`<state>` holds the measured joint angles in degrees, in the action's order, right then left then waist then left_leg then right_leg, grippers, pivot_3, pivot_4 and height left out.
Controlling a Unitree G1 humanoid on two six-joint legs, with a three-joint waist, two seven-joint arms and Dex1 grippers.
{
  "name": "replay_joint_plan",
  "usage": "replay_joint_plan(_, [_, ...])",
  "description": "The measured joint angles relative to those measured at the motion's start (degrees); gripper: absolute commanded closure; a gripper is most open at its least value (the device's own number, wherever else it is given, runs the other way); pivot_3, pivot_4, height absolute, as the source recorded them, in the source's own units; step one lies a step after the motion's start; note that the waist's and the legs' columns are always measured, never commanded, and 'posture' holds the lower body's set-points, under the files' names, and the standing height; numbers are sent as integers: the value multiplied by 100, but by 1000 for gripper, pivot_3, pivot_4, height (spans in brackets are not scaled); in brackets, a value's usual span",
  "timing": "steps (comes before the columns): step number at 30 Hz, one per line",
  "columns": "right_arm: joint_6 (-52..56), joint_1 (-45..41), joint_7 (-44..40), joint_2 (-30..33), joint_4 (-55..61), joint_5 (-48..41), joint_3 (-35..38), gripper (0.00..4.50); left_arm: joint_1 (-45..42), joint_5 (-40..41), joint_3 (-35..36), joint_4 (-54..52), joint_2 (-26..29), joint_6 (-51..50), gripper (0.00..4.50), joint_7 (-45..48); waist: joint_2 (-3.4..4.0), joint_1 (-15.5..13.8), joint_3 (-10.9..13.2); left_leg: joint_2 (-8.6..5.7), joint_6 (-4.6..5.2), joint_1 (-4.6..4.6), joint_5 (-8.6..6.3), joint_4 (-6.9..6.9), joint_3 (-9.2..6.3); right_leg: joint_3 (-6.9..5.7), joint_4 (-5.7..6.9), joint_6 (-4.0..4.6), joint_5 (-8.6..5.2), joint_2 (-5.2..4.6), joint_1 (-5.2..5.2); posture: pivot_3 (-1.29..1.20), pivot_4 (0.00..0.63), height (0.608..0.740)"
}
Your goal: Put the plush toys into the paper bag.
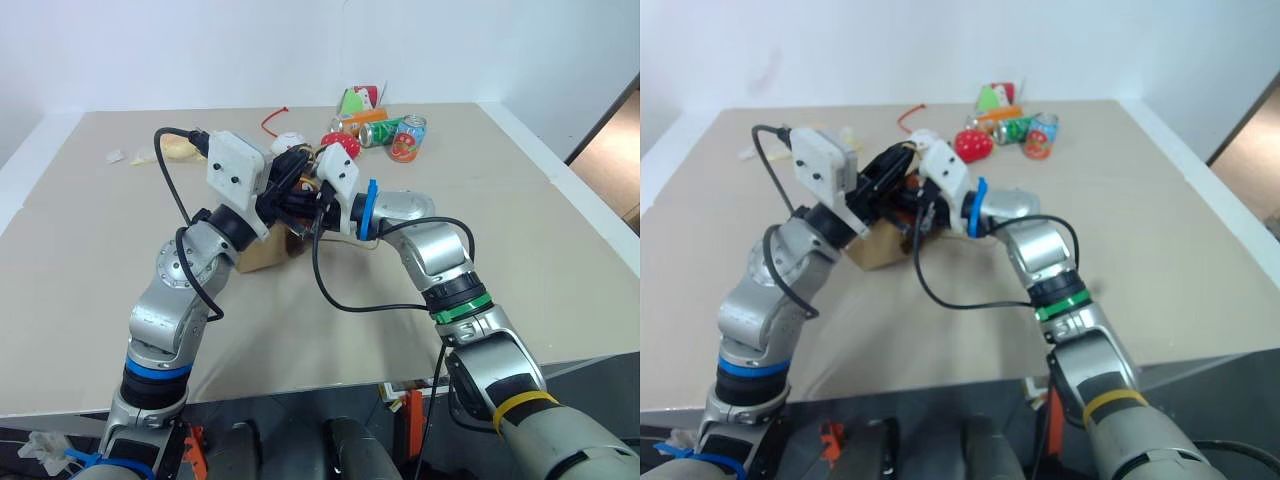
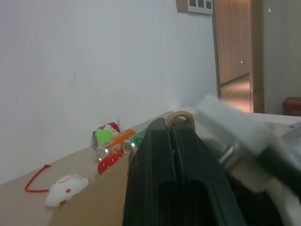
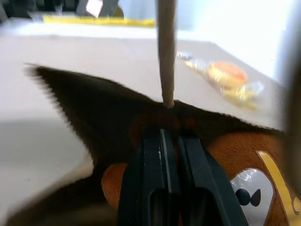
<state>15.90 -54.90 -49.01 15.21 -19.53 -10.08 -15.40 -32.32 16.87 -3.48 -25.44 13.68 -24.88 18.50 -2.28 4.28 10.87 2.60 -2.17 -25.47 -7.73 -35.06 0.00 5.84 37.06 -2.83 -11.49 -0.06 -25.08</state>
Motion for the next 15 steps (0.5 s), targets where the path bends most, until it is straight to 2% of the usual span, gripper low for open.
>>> replay_joint_plan(1, [12,27,-11,-24,-10,24,-1,4441,3,0,-1,-1,-8,-3,4500,-16,0,1,0,1,0,0,0,3,0,0,0,-1,1,1,-2,0,150,740])
replay_joint_plan(2, [22,39,-21,-35,-11,29,-1,3708,7,0,-3,-1,-13,-5,4500,-21,0,2,0,2,0,0,0,5,-1,-1,1,-6,3,2,-4,0,150,740])
replay_joint_plan(6, [50,51,-47,-35,-5,11,65,1906,16,0,-3,-1,-11,-6,4500,-20,0,3,0,4,1,1,1,6,-3,-3,1,-4,3,6,-4,0,150,740])
replay_joint_plan(7, [80,65,-48,-36,15,-37,149,1251,16,1,-1,0,-8,-6,4500,-16,0,3,0,4,1,1,1,6,-3,-3,1,-2,2,5,-4,0,150,740])
replay_joint_plan(8, [86,67,-48,-36,20,-43,173,1076,16,1,0,0,-6,-6,4500,-16,0,3,0,4,1,1,1,6,-3,-3,1,-1,1,5,-4,0,150,740])
replay_joint_plan(10, [98,99,-39,-27,60,-66,249,155,14,0,3,3,1,-3,4500,-11,0,3,0,4,1,2,1,6,-3,-2,1,2,0,5,-3,0,150,740])
replay_joint_plan(15, [119,302,4,-8,293,-65,258,68,-48,-15,51,69,11,41,4500,-10,0,3,0,4,1,2,1,7,-3,-2,1,1,0,5,-4,0,150,740])
